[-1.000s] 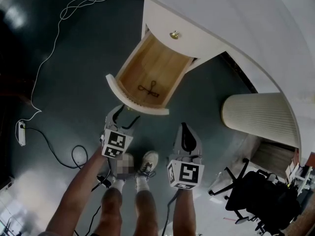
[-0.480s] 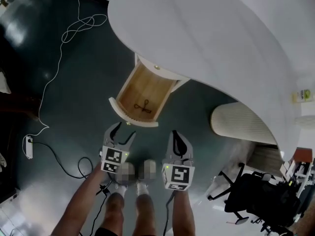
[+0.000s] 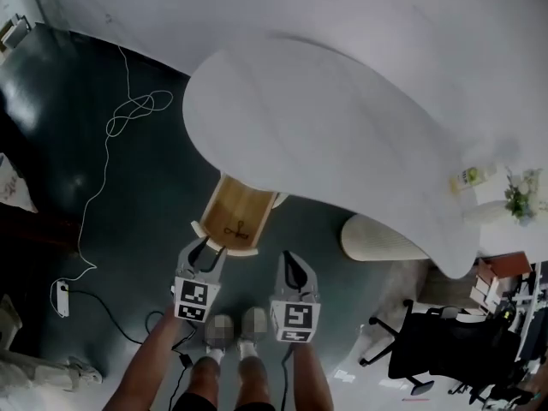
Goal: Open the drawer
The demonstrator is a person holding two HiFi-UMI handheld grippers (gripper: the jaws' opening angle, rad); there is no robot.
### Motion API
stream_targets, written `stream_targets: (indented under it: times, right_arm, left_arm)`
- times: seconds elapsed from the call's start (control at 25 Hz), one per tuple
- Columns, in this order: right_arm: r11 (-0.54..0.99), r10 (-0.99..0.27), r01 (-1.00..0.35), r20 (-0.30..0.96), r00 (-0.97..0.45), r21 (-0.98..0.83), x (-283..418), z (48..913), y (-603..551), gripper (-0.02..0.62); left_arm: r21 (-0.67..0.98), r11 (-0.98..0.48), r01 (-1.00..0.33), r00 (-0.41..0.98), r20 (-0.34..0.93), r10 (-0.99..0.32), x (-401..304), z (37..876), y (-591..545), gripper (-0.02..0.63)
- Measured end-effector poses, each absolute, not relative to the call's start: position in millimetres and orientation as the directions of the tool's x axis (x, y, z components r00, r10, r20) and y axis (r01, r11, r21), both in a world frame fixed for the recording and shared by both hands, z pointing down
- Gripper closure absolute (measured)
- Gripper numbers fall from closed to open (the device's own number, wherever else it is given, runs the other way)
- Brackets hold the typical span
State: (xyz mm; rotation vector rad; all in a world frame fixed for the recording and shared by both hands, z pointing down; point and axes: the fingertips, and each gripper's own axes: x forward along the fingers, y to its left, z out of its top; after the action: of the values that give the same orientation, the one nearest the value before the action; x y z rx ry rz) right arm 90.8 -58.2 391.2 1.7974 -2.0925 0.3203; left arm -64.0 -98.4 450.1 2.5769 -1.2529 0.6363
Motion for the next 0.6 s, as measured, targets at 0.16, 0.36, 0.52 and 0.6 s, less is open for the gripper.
stream_targets:
  times: [0.16, 0.36, 0.52, 0.6]
  right_arm:
    - [0.136, -0.917, -0.989, 0.384, -0.106, 0.051, 91, 344, -61, 0.593]
    - [0.074, -0.939, -0.997, 0.338, -0.065, 0.013, 98, 275, -61, 0.594]
    - [0.054, -0.951, -0.998, 0.305, -0.045, 0.020, 103, 228, -57, 0.594]
    - [0.044, -0.958, -0.999, 0.285, -0.037, 0.020, 106, 206, -53, 0.594]
  left_arm:
    - [-0.034, -0.638, -0.769, 0.570, 0.416, -0.709, -57, 383, -107, 0.444]
    - [-0.056, -0.646, -0.761, 0.588, 0.363, -0.723, -56, 299, -111, 0.480]
    - [-0.083, -0.649, -0.756, 0.599, 0.313, -0.737, -52, 240, -112, 0.519]
    - [-0.088, -0.650, -0.755, 0.607, 0.281, -0.744, -51, 213, -110, 0.545]
